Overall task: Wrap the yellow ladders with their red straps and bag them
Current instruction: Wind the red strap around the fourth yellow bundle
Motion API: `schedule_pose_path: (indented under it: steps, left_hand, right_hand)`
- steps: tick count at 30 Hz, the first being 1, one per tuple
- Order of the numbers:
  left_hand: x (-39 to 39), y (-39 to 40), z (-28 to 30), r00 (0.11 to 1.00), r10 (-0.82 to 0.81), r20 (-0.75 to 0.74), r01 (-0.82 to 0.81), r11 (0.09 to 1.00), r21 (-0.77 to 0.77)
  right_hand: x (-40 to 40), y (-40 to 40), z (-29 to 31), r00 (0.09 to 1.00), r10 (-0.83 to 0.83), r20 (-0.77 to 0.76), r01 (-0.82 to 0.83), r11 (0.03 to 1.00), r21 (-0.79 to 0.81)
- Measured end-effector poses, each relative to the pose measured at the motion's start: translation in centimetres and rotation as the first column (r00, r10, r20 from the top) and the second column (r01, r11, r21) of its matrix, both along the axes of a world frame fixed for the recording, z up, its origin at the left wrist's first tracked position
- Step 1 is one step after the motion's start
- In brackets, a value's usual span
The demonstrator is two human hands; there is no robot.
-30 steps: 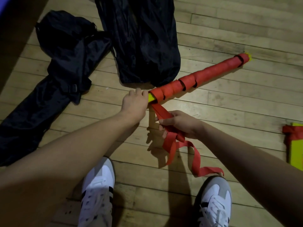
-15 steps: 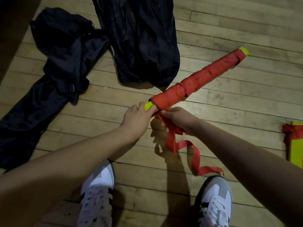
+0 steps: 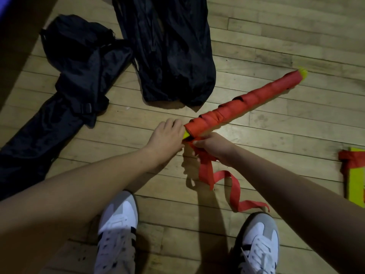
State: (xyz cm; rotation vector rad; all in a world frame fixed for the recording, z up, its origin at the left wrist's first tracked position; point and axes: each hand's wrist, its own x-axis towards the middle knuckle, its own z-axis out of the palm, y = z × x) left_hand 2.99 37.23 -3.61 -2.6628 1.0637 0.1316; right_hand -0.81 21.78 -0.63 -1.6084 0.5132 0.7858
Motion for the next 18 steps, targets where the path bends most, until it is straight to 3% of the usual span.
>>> schedule_pose_path:
  steps: [3, 10, 18]
  left_hand:
    - [-2.3, 0.2, -0.2, 0.996, -0.026, -0.08, 0.017, 0.994, -0.111]
    - [-3.2, -1.4, 0.5, 0.929, 0.215, -0.301, -0.257, 0.96, -0.109]
    - [-0.9, -2.2, 1.1, 0.903, 0.336, -0.267, -0.358, 0.933, -0.038]
  right_hand:
    - [-0.8, -0.4, -0.4, 0.998, 0.057, 0.013, -0.057, 0.998, -0.037]
    - [-1.8, -0.7, -0.7, 0.997, 0.066, 0.029, -0.062, 0.99, -0.124]
    - [-1.8, 0.1, 0.2, 0.994, 0.096, 0.041, -0.089, 0.985, -0.147]
